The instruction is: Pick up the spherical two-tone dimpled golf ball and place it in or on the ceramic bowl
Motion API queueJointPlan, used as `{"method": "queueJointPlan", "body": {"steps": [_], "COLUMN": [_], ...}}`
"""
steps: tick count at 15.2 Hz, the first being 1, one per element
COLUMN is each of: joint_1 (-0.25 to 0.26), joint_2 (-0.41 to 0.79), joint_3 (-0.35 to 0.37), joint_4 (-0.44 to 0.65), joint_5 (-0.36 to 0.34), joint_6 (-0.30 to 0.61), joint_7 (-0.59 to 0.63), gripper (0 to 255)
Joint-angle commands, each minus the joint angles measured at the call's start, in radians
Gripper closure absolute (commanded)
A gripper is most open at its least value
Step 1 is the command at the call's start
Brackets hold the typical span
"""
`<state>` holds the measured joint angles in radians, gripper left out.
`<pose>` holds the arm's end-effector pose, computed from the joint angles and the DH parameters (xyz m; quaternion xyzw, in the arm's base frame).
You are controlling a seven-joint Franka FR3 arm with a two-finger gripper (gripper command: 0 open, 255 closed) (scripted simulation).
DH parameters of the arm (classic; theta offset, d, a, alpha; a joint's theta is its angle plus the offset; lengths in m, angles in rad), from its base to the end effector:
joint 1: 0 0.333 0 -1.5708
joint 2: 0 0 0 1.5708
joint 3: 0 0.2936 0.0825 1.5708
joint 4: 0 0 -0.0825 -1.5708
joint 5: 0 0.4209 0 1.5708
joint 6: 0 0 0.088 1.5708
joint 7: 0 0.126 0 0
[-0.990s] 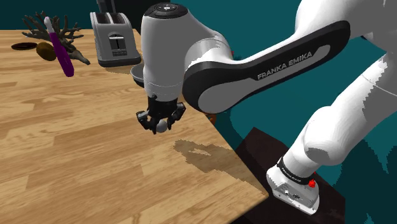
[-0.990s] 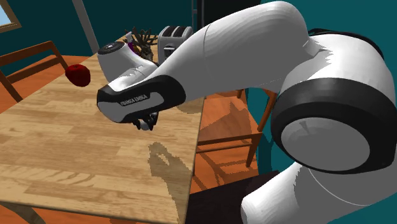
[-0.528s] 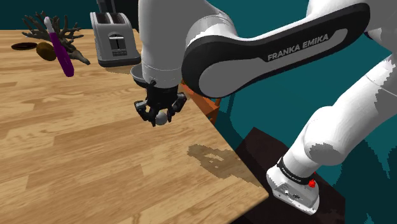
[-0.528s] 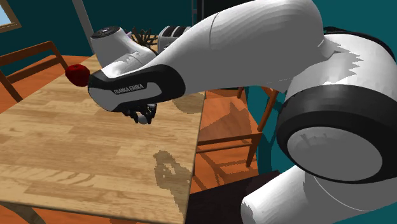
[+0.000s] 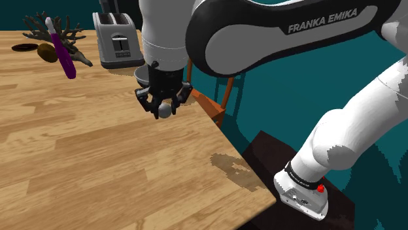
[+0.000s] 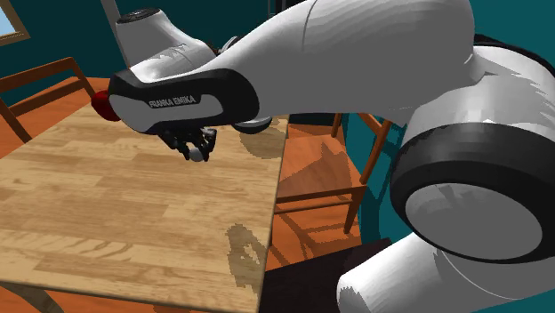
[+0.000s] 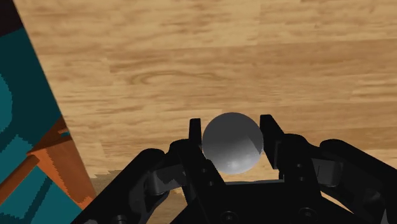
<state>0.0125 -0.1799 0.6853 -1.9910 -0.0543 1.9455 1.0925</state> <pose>0.4300 0.3706 0.4806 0.9776 -0.1879 0.0933 0.0155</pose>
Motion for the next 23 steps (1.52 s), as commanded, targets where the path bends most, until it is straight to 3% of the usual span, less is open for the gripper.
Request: {"method": "queueJointPlan", "body": {"steps": [1,8,16,23], "joint_1": [-0.001,-0.012,-0.083,-0.119], "joint_2": [-0.005,0.009,0.159,0.333], "joint_3": [-0.004,-0.017,-0.079,-0.124], "joint_4": [0.022,0.110,0.239,0.427], "joint_5": [0.004,-0.003,-0.086,-0.169], "joint_6": [-0.026,-0.101,-0.094,-0.123], "joint_7": [-0.007,-0.033,-0.145,-0.227], "gripper": [255,255,255,255]}}
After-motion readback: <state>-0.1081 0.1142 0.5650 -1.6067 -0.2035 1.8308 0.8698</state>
